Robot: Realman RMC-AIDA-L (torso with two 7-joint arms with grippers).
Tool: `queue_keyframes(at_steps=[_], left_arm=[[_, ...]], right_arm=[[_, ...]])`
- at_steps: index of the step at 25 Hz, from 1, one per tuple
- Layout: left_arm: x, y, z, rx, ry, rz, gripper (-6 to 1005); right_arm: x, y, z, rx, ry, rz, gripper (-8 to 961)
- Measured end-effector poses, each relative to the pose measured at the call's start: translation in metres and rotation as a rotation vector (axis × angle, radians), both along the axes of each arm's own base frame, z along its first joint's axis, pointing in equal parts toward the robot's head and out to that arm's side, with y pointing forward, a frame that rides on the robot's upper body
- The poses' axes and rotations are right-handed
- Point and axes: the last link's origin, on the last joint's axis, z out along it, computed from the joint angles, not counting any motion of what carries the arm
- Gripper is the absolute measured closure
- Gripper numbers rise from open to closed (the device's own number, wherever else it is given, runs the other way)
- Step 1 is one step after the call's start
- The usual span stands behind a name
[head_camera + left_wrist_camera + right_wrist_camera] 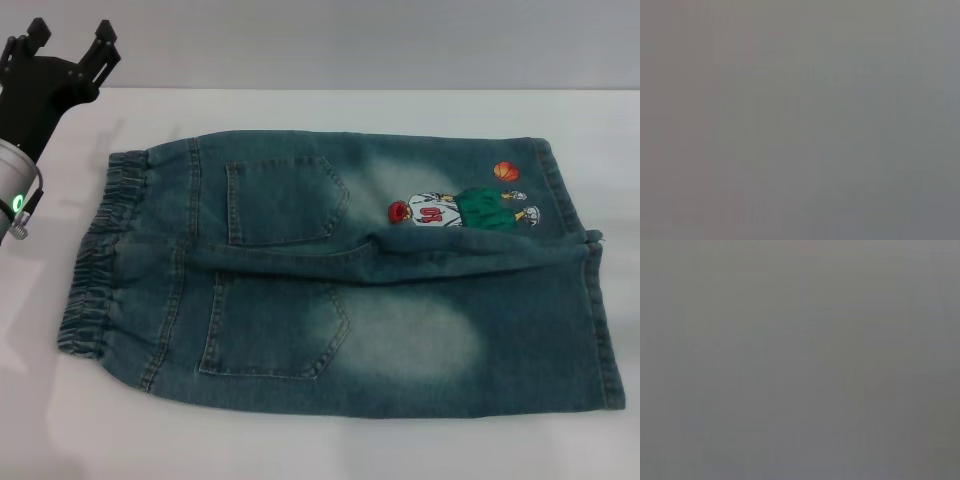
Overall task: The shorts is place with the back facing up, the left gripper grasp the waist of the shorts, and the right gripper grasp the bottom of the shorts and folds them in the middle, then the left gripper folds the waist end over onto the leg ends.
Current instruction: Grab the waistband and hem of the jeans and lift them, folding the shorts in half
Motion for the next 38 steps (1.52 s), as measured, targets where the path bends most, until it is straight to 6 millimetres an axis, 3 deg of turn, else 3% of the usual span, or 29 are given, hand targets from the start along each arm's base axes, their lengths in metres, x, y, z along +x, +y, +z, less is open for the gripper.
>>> queue_keyframes(at_steps=[6, 10, 12, 13, 15, 19, 21, 26, 32, 38], left_arm=[[0.022, 0.019, 0.010, -0.119, -0.089, -0.055, 158], [0.054, 0.034, 0.026, -0.295, -0.075, -0.138, 159], [0.061, 0.036, 0.030, -0.333, -0.066, -0.157, 159], [0.078, 0.037, 0.035, -0.462, -0.037, -0.191, 159], [0.089, 0.035, 0.037, -0.557, -0.003, -0.206, 159], [0.112, 0.020, 0.044, -0.772, 0.165, -0.213, 158], [0.114, 0.015, 0.046, -0.810, 0.210, -0.185, 158], [0.097, -0.020, 0.043, -0.888, 0.382, 0.054, 158], [0.071, -0.047, 0.044, -0.923, 0.360, 0.202, 159], [0.039, -0.061, 0.045, -0.937, 0.293, 0.300, 159]], right_arm=[[0.002, 0.006, -0.004, -0.042, 0.003, -0.025, 294], [0.004, 0.005, -0.005, -0.049, 0.008, -0.034, 294], [0.006, 0.004, -0.006, -0.051, 0.009, -0.040, 294], [0.006, 0.004, -0.006, -0.051, 0.010, -0.044, 294], [0.008, 0.003, -0.005, -0.051, 0.014, -0.054, 294], [0.011, 0.003, -0.003, -0.047, 0.013, -0.068, 294], [0.012, 0.003, 0.000, -0.040, 0.008, -0.068, 294], [0.012, 0.006, 0.011, 0.001, 0.004, -0.073, 295], [0.010, 0.014, 0.023, 0.019, -0.024, -0.070, 295], [0.007, 0.020, 0.028, 0.028, -0.036, -0.060, 295]])
